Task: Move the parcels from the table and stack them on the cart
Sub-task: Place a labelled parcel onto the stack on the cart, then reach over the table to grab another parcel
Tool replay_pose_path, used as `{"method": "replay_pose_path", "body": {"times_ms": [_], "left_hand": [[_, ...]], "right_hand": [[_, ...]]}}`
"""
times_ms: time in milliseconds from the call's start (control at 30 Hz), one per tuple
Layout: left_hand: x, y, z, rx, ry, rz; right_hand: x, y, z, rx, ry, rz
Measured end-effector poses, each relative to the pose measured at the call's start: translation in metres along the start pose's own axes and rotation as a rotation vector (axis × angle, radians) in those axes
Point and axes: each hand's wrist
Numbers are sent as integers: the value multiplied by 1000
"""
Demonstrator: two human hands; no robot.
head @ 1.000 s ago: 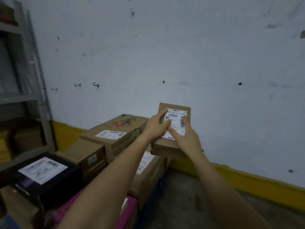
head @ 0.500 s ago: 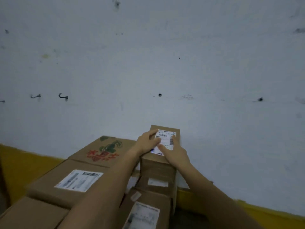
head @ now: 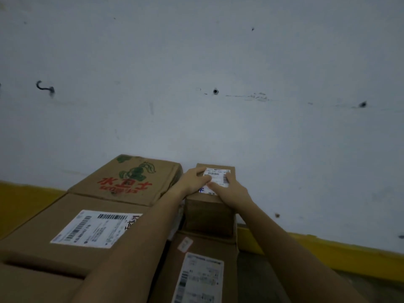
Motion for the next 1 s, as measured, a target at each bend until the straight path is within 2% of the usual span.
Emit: {"method": "replay_pose_path", "body": {"times_ms": [233,300,400,633,733,833,1000], "left_hand": [[-3,-1,3,-104,84,-128],[-6,-3,6,-171,101,-294],[-18,-9,18,-284,116,-480],[-70,17,78,-366,289,-422],[-97,54,115,-339,329,-381],[-126,99,150,-276,367,-466],[-185,183,207,-287,340,-403]], "right_hand": [[2,-7,1,57,19,-149],[2,-12,9,27,-48,-156],[-5,-23,30,-101,-241,-113],[-53,-72,104,-217,-378,250],[-88,-104,146,-237,-439,403],[-122,-145,191,-271,-482,534],[-182,-221,266,-260,-542,616]]}}
Point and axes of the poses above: each hand's wrist, its own z-axis away from the middle knuckle, its own y-axis out of the palm, x = y × z, and after that the axes turned 12 degrees about -z, right-handed
